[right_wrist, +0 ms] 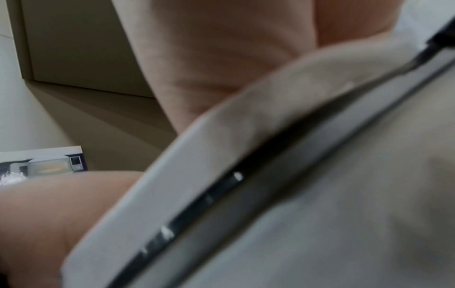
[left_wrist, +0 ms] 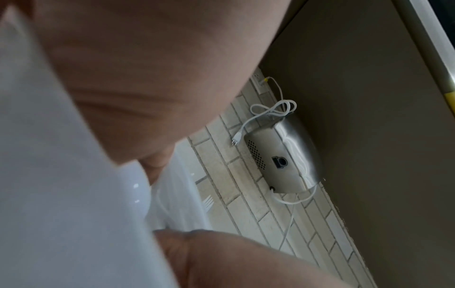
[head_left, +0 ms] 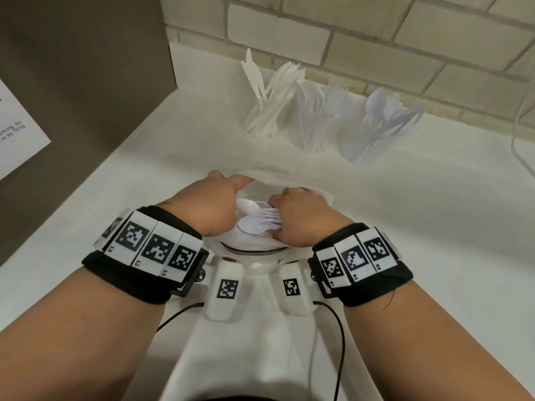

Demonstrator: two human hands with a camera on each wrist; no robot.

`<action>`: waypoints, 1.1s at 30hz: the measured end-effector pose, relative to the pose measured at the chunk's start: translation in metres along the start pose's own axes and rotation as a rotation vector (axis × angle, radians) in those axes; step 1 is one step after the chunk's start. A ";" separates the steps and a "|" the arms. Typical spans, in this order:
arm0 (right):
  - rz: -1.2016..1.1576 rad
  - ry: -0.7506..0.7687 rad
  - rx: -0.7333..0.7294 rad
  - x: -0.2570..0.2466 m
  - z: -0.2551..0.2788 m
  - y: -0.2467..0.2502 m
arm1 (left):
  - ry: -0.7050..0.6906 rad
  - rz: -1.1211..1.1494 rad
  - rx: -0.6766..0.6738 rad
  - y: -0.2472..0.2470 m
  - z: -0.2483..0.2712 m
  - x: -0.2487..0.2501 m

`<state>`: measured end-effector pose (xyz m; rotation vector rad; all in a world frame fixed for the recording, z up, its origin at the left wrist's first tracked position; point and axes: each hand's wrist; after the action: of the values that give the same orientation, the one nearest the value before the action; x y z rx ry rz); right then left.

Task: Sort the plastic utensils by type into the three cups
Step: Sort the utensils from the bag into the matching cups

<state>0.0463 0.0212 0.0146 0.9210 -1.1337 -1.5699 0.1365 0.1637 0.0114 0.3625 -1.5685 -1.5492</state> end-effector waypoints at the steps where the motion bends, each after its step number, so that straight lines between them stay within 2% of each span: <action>1: -0.011 0.003 -0.007 -0.001 0.001 0.002 | 0.006 0.012 0.017 -0.002 0.000 -0.001; 7: -0.080 0.066 -0.065 -0.002 0.004 0.005 | 0.003 0.100 0.064 -0.005 -0.002 -0.001; 14: -0.224 0.079 0.091 0.011 0.004 0.003 | -0.027 0.073 0.066 0.014 -0.005 -0.012; 20: -0.576 0.057 0.249 0.014 0.008 0.001 | -0.057 0.005 0.079 0.011 -0.005 -0.013; 23: -0.680 0.033 0.296 0.014 0.011 0.005 | -0.045 -0.002 0.087 0.012 -0.003 -0.010; 28: -0.750 0.029 0.325 0.011 0.013 0.009 | -0.085 0.073 0.062 0.017 0.002 -0.004; 31: -0.937 -0.036 0.394 0.015 0.011 0.014 | -0.091 0.111 0.061 0.025 0.008 -0.001; 33: -1.041 -0.049 0.419 0.016 0.011 0.021 | -0.129 0.149 0.108 0.030 0.012 0.001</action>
<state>0.0376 0.0058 0.0368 1.9725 -1.0853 -2.1861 0.1384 0.1761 0.0408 0.2028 -1.7428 -1.4008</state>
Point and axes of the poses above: each hand's wrist, its own z-axis away from the middle knuckle, its own y-axis out of the back of the hand, x = y × z, and after that the axes turned 10 degrees about x, right-handed
